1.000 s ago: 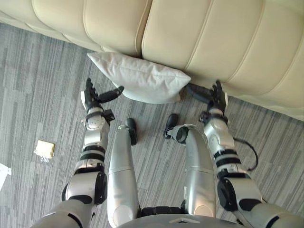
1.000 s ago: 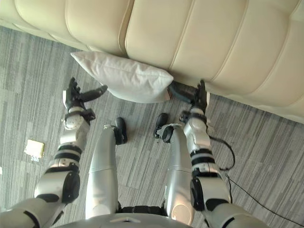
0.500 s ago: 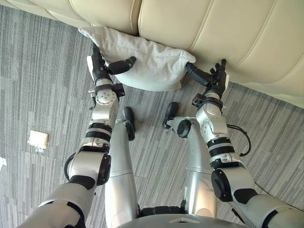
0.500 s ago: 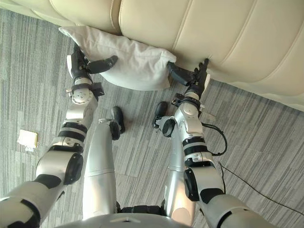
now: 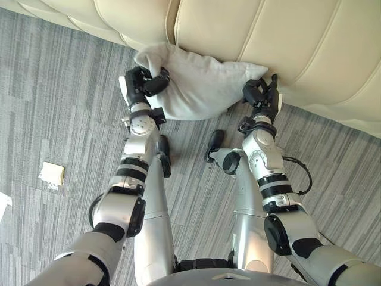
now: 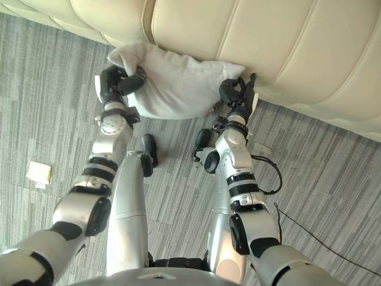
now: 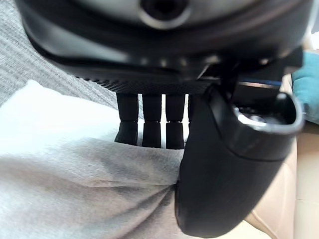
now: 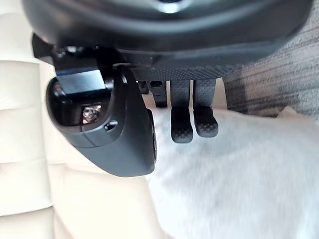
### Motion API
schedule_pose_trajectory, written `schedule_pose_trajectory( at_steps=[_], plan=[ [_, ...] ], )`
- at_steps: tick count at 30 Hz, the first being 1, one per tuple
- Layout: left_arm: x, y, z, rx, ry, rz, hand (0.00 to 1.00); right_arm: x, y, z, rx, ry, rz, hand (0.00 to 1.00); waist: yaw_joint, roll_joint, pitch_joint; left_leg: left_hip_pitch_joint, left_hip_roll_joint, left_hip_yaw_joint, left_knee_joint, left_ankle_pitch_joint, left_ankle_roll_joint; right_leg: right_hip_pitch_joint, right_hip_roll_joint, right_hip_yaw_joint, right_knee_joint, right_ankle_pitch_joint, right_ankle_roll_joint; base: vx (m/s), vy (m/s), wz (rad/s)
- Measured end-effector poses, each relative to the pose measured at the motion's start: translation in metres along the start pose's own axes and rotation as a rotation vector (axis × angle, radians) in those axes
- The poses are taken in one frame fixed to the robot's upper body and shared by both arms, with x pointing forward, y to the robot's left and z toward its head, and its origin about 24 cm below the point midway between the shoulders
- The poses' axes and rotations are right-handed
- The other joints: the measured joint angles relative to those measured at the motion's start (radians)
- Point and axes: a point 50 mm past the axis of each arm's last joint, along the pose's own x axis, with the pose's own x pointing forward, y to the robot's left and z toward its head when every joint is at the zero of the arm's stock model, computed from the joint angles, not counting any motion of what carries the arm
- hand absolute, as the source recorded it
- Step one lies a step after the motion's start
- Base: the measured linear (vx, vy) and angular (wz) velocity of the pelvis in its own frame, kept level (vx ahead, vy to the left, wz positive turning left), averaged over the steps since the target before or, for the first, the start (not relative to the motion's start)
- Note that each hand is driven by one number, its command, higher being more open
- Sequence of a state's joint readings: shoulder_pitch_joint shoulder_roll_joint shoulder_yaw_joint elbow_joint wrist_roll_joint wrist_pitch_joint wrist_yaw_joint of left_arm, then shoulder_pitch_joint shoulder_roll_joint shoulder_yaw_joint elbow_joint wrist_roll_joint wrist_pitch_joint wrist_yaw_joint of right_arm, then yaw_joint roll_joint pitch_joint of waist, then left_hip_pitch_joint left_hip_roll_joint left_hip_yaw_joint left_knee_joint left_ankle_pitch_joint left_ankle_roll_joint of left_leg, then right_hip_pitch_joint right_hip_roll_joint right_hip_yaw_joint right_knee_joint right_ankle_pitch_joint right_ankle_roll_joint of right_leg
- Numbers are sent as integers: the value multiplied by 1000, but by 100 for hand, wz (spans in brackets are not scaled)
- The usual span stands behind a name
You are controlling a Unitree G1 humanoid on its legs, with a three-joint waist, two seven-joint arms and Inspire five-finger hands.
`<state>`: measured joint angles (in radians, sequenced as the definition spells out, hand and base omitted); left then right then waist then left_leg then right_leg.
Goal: Pick up cushions and gather them together orderly.
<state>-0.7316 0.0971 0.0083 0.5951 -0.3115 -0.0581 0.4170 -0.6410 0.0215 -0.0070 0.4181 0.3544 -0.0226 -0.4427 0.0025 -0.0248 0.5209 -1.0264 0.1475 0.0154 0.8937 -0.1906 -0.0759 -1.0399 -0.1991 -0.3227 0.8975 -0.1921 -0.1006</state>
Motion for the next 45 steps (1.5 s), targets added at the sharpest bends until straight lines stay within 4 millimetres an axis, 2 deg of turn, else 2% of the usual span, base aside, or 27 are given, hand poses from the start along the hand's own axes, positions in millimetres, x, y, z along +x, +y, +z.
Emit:
schedule_pose_trajectory(
  at_steps=[5, 8, 10, 12, 14, 17, 18, 25, 26, 29, 37, 45],
  plan=[
    [-15, 1, -9, -52, 7, 0, 0, -13, -11, -17, 14, 41, -21, 0, 16, 4, 0, 141, -4, 3, -99, 17, -7, 139, 22, -11, -96, 19, -2, 22, 17, 1],
    [-26, -1, -1, -114, -52, -20, 0, -22, -19, -28, 5, 65, -18, 0, 18, 6, -2, 248, -9, 10, -153, 21, -11, 238, 27, -12, -139, 21, -6, 58, 35, 3],
    [-38, -11, 11, -204, -134, -71, 0, -34, -17, -39, -14, 89, 38, 0, 19, 14, -8, 335, -13, 23, -210, 29, -9, 315, 31, -11, -183, 22, 3, 87, 27, -2],
    [-42, -15, 10, -226, -139, -84, 0, -39, -14, -44, -23, 102, 71, 0, 19, 17, -11, 369, -14, 29, -231, 32, -8, 343, 32, -9, -197, 24, 5, 63, 7, -2],
    [-52, -22, -4, -228, -97, -120, 0, -50, -10, -51, -31, 117, 134, 0, 20, 33, -24, 447, -23, 34, -286, 42, -10, 411, 33, -10, -232, 27, 8, 75, -2, 4],
    [-65, -22, -23, -205, -37, -145, 0, -58, -8, -59, -56, 129, 183, 0, 20, 33, -32, 530, -33, 43, -361, 63, -13, 474, 32, -8, -269, 27, 15, 64, -20, 3],
    [-69, -20, -29, -198, -17, -151, 0, -61, -10, -62, -69, 136, 187, 100, 20, 34, -35, 554, -36, 46, -386, 71, -15, 492, 33, -8, -282, 27, 18, 56, -25, 2],
    [-83, -8, -52, -121, 53, -179, 0, -82, -52, -93, -187, 244, 99, 100, 13, 27, -49, 673, -48, 59, -490, 98, -16, 586, 38, -5, -338, 35, 29, 45, -11, -1],
    [-83, -8, -52, -109, 54, -193, 100, -84, -57, -97, -201, 261, 89, 100, 12, 25, -51, 680, -48, 59, -494, 98, -16, 592, 39, -4, -343, 37, 31, 0, 0, 0],
    [-85, -5, -56, -92, 63, -206, 100, -91, -71, -109, -303, 309, 66, 100, 7, 18, -63, 698, -51, 68, -503, 99, -15, 606, 40, 4, -351, 40, 36, 11, -9, -5],
    [-97, 17, -79, -31, 151, -164, 100, -98, -85, -118, -366, 347, 33, 100, -2, -4, -88, 701, -50, 79, -505, 98, -14, 606, 45, 15, -360, 41, 46, -4, -29, -4],
    [-100, 46, -105, 67, 253, -80, 100, -105, -105, -132, -462, 428, -8, 100, -2, -8, -90, 692, -50, 78, -508, 97, -13, 599, 46, 15, -367, 44, 50, 7, -21, 0]
  ],
)
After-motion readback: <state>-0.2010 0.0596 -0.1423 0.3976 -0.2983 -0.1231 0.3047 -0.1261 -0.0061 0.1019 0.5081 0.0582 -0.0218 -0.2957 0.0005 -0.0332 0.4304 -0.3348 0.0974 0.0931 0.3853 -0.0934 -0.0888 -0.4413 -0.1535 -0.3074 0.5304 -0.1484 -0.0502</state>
